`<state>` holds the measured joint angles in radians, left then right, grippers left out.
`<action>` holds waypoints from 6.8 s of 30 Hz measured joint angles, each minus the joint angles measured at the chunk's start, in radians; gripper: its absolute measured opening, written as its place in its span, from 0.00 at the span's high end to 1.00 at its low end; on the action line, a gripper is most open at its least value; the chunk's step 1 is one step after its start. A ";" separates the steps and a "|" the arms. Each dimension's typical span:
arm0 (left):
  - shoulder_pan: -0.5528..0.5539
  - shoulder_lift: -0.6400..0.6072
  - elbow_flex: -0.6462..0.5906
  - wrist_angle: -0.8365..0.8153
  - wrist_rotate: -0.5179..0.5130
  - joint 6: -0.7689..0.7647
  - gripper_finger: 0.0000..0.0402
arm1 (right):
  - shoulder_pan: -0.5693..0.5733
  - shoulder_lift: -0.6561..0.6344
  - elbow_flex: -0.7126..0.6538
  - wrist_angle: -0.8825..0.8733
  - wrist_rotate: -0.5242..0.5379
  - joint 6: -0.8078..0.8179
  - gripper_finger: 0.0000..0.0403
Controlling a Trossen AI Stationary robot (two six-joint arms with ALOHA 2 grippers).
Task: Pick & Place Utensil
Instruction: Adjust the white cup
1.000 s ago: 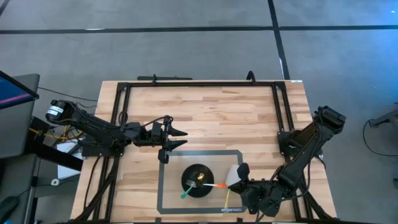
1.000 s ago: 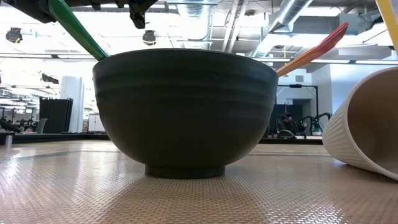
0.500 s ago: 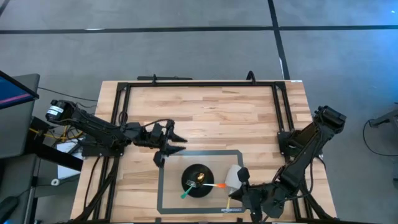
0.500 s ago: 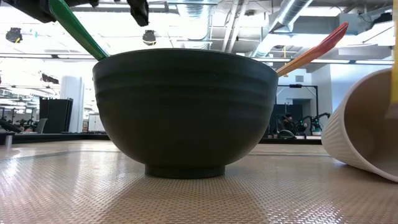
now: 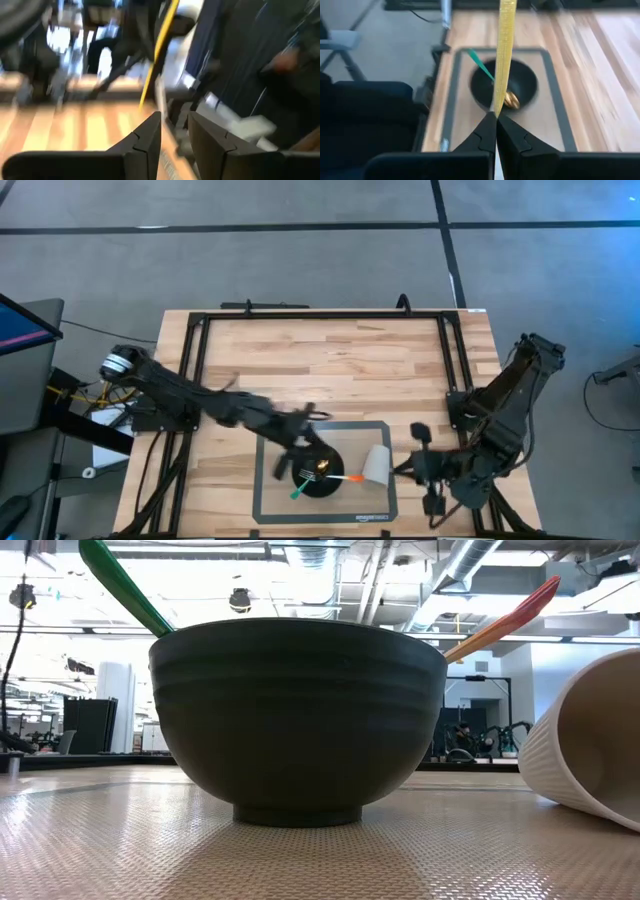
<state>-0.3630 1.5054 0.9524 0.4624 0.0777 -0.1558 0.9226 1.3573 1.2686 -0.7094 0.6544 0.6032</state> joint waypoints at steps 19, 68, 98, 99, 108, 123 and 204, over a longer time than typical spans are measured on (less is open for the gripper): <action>0.019 0.659 0.616 -0.167 0.095 0.165 0.63 | 0.143 -0.108 0.000 -0.315 0.186 0.218 1.00; -0.041 0.103 0.379 -0.411 -0.182 0.253 0.63 | -0.083 0.121 -0.082 0.370 0.374 -0.252 1.00; -0.021 0.060 0.222 -0.132 -0.216 0.279 0.97 | -0.356 0.121 -0.081 0.523 -0.076 -0.476 1.00; -0.021 0.060 0.222 -0.133 -0.216 0.279 0.96 | -0.359 0.121 -0.081 0.523 -0.079 -0.472 1.00; -0.024 0.060 0.222 -0.183 -0.246 0.276 0.97 | -0.379 0.121 -0.081 0.520 -0.083 -0.466 0.89; -0.066 0.014 0.222 -0.329 -0.448 0.234 0.97 | -0.201 0.118 -0.080 0.316 0.033 -0.148 0.66; -0.158 -0.231 0.105 -0.490 -0.760 0.113 0.96 | -0.076 0.397 -0.150 -0.048 0.027 0.408 1.00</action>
<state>-0.5209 1.2739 1.0573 -0.0277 -0.6823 -0.0429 0.8467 1.7538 1.1191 -0.7574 0.6810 1.0115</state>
